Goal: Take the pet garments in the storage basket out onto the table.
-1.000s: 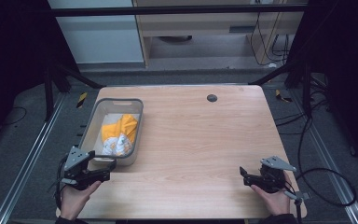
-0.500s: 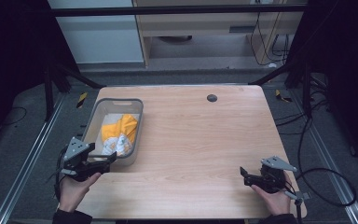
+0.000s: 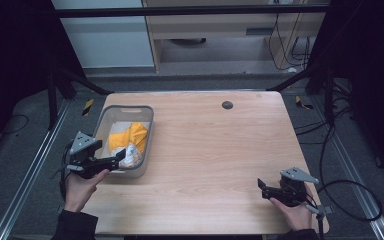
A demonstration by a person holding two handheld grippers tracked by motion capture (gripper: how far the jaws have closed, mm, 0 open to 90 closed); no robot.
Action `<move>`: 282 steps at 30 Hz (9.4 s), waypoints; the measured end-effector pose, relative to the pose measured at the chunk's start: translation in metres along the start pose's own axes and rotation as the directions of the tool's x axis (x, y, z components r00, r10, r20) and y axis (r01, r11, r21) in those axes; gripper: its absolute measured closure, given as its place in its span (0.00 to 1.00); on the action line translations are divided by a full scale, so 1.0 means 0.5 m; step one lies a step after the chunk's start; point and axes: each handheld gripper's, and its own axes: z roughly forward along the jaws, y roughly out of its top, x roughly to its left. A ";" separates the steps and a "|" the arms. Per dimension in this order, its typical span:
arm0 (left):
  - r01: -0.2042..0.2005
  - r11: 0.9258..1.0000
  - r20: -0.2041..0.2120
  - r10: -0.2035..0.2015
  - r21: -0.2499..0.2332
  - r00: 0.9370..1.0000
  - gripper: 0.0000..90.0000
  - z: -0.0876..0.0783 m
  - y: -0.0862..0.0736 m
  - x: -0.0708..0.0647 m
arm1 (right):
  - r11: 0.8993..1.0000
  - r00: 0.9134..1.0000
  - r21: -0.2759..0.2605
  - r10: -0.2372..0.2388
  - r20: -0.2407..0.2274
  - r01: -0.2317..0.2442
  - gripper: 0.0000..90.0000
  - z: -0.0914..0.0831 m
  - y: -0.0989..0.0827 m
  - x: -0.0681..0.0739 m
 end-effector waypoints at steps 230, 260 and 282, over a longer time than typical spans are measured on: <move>-0.385 0.904 0.306 0.319 0.186 0.897 0.90 0.053 0.145 -0.184 | 1.000 1.000 0.021 -0.002 -0.021 0.003 0.11 0.003 0.001 -0.006; -0.452 0.865 0.383 0.351 0.217 0.855 0.90 0.132 0.114 -0.269 | 1.000 1.000 0.016 -0.006 -0.016 0.006 0.12 0.002 0.001 -0.009; -0.469 0.847 0.418 0.343 0.249 0.841 0.90 0.201 0.070 -0.310 | 1.000 1.000 0.014 -0.007 -0.015 0.007 0.12 0.002 0.001 -0.009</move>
